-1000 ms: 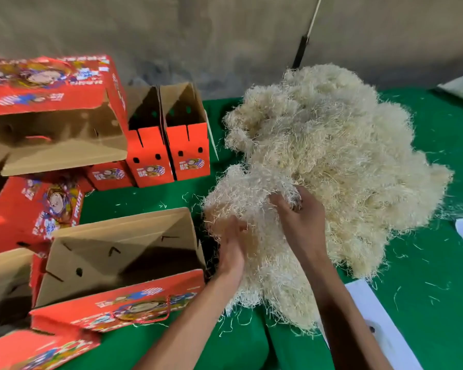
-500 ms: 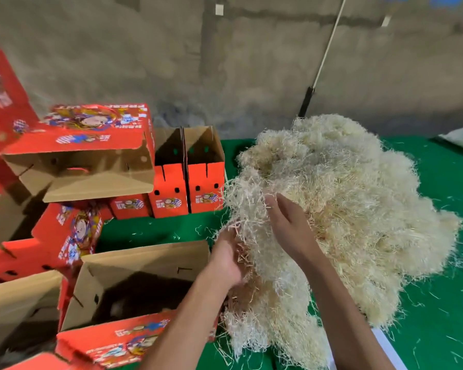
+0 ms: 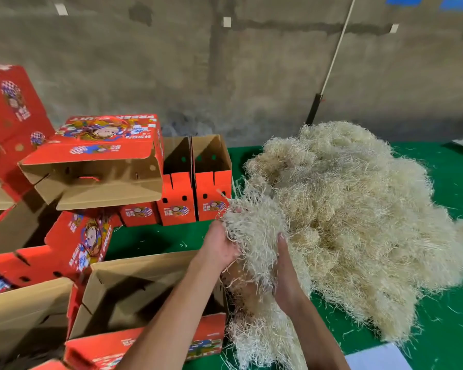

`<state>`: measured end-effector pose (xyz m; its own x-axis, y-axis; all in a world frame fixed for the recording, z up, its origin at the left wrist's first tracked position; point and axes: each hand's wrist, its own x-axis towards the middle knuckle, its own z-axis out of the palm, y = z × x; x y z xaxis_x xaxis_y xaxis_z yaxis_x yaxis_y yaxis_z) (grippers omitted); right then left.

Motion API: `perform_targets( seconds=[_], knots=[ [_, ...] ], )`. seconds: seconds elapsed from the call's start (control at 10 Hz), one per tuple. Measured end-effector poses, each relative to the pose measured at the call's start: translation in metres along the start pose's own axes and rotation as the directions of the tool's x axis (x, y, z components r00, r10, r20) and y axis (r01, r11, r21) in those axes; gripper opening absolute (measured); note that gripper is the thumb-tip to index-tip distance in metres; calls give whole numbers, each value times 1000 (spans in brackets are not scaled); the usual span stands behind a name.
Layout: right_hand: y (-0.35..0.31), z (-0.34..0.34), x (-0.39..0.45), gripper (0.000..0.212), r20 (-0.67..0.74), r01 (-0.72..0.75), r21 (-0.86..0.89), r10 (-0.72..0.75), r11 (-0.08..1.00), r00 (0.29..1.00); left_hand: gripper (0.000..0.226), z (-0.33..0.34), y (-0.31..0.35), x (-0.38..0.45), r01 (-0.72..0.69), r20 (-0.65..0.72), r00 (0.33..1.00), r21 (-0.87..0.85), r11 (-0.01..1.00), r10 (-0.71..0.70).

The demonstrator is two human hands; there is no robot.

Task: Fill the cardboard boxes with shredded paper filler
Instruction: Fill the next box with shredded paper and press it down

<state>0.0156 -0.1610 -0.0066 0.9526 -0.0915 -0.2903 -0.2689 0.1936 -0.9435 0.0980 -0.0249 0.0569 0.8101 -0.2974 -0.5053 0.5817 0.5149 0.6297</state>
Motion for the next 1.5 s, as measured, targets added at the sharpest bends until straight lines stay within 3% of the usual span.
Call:
perform_targets(
  seconds=[0.1,0.2,0.3,0.4,0.5,0.6,0.7,0.8,0.9,1.0,1.1,1.2,1.3,1.4,1.5],
  knots=[
    [-6,-1,6,102,-124,-20,-30,17,999,992,32,-4,-7,3,-75,-46,995,257,963,90],
    [-14,-9,9,119,-244,-3,-76,-16,997,970,33,-14,-14,3,-171,-171,933,559,811,315],
    [-27,-16,10,92,-184,141,-54,-148,989,972,78,-15,-23,3,-46,-71,993,479,877,91],
    [-35,-12,9,89,-99,172,-69,-179,983,979,86,-13,-25,3,83,172,974,329,940,-147],
    [-35,-7,6,75,-15,195,-193,-201,962,979,56,-3,-23,3,54,190,973,366,929,-131],
    [-27,-10,-1,50,-68,267,-266,-294,926,953,41,3,-16,8,62,2,998,361,930,-67],
    [-10,-17,-5,90,-43,252,-346,-284,904,958,23,2,-3,9,9,4,1000,129,992,-9],
    [8,-17,-8,108,49,183,-510,-184,841,982,26,9,4,10,46,-96,995,147,988,-33],
    [22,-19,-8,91,60,109,-541,-91,834,994,55,9,4,12,59,-333,940,387,920,80],
    [36,-29,-2,41,14,86,-617,-98,783,995,66,-29,6,34,7,-225,942,753,658,248],
    [41,-45,-1,16,-7,119,-769,-194,628,981,20,-23,25,21,55,-281,939,690,721,197],
    [43,-60,0,17,-57,74,-881,-259,468,964,28,-13,39,24,54,-48,998,456,889,-36],
    [49,-73,2,18,-151,-28,-921,-290,388,945,22,-26,54,19,-3,15,1000,372,928,-2],
    [54,-81,3,26,-211,-88,-919,-289,384,934,37,-46,69,18,-19,24,1000,393,919,11],
    [54,-78,6,26,-210,-113,-942,-295,316,932,30,-54,74,18,-60,-13,998,342,938,68]
  ],
)
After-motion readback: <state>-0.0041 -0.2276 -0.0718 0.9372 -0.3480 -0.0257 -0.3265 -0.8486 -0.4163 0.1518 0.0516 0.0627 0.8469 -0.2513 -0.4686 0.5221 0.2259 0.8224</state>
